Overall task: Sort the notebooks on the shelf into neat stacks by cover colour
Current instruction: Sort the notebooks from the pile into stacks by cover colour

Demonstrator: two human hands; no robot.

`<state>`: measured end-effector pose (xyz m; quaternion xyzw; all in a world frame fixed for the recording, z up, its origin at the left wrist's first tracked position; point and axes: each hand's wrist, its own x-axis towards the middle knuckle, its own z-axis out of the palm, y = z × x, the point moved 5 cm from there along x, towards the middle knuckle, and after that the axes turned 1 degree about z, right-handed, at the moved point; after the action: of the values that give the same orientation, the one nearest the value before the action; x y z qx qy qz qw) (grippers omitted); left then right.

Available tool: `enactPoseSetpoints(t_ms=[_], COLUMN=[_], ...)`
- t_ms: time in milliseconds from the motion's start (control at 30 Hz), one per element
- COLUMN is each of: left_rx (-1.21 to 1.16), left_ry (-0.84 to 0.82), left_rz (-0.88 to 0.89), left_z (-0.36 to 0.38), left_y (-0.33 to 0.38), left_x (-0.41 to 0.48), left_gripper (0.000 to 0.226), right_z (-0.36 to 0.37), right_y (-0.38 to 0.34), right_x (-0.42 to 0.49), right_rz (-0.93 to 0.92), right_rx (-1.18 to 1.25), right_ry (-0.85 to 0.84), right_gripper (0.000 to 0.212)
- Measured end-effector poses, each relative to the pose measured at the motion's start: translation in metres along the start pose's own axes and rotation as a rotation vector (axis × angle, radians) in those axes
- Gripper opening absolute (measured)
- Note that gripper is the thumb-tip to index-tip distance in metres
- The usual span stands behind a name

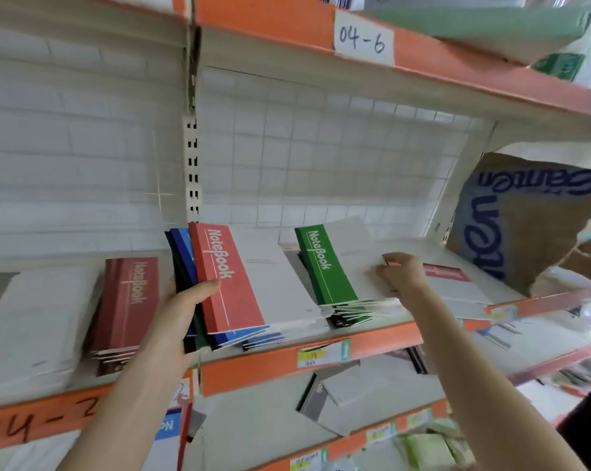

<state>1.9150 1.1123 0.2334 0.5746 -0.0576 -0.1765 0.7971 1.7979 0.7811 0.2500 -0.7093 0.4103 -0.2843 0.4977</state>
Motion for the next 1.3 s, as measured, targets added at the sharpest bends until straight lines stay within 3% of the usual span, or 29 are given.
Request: enactPoseSetpoints(t_ms=[167,333,400,500,567,633,700,867,1100,1233,1300], left_rx=[0.027,-0.017,-0.034,-0.007,0.003,-0.015,-0.033,0.02,0.003,-0.019,-0.02], left_ry=[0.01,0.032,0.034,0.046,0.049,0.054,0.064,0.122,0.217,0.283,0.333], left_rz=[-0.058,-0.058,-0.068,-0.051,-0.048,-0.05,-0.037,0.083,0.025,-0.031,-0.022], left_z=[0.017,0.022,0.027,0.031,0.031,0.03,0.027,0.009,-0.039,-0.074,-0.098], left_y=[-0.013,-0.022,-0.023,-0.022,-0.024,-0.027,-0.029,-0.014,-0.005,0.005,0.012], left_x=[0.009,0.003,0.002,0.002,0.001,-0.003,-0.006,-0.024,-0.032,-0.037,-0.037], left_gripper=[0.034,0.033,0.031,0.036,0.036,0.033,0.036,0.038,0.039,0.03,0.025], right_z=[-0.01,-0.004,0.004,0.024,0.048,0.073,0.088,0.109,0.143,0.165,0.174], right_y=[0.001,0.01,0.006,-0.022,-0.039,-0.049,-0.054,-0.062,-0.067,-0.071,-0.076], right_x=[0.029,0.035,0.033,0.009,-0.02,-0.055,-0.078,-0.1,-0.115,-0.127,-0.127], right_rz=[-0.061,-0.049,-0.181,-0.382,-0.332,-0.253,-0.266,-0.348,-0.284,-0.258,-0.265], right_rx=[-0.205,-0.808,-0.909,-0.55,-0.327,-0.314,-0.382,-0.362,-0.233,-0.196,-0.182], right_ry=[0.05,0.015,0.035,-0.033,-0.259,-0.523,-0.625,-0.574,-0.547,-0.551,-0.509], right_gripper=[0.027,0.027,0.035,0.021,0.034,0.046,0.047,0.024,0.016,0.028,0.015])
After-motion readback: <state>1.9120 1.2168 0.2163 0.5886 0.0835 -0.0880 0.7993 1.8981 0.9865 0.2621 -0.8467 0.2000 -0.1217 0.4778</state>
